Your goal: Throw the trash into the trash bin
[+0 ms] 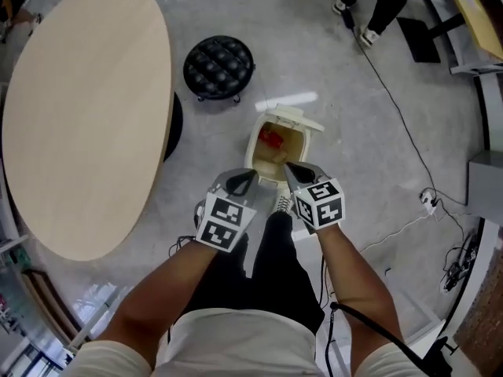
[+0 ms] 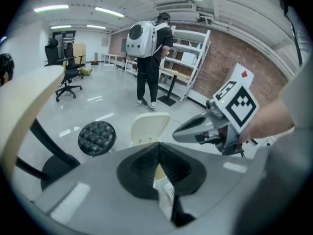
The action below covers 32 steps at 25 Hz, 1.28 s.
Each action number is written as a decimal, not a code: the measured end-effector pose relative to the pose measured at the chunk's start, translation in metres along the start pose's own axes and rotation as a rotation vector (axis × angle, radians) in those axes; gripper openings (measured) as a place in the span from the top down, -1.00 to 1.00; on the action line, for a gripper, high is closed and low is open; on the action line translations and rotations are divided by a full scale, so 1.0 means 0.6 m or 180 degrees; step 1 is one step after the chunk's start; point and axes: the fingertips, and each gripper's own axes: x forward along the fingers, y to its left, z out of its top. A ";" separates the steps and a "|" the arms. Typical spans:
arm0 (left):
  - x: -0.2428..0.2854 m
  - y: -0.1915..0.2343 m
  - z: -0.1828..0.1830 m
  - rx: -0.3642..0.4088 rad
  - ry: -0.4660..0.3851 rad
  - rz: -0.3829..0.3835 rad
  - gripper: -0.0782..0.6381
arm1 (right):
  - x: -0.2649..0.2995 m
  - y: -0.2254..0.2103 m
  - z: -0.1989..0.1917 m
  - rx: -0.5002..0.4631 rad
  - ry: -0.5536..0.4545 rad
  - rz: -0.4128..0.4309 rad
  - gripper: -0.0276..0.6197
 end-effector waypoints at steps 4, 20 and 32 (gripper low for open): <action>-0.077 -0.014 0.070 0.0261 -0.0304 -0.0069 0.76 | -0.114 0.044 0.081 0.0103 -0.0506 -0.0048 0.91; -0.360 -0.117 0.241 0.0510 -0.1384 -0.0329 0.76 | -0.434 0.241 0.210 0.0138 -0.1673 -0.0116 0.91; -0.432 -0.184 0.251 0.0240 -0.1782 0.0000 0.76 | -0.562 0.257 0.207 -0.0251 -0.1838 0.0094 0.91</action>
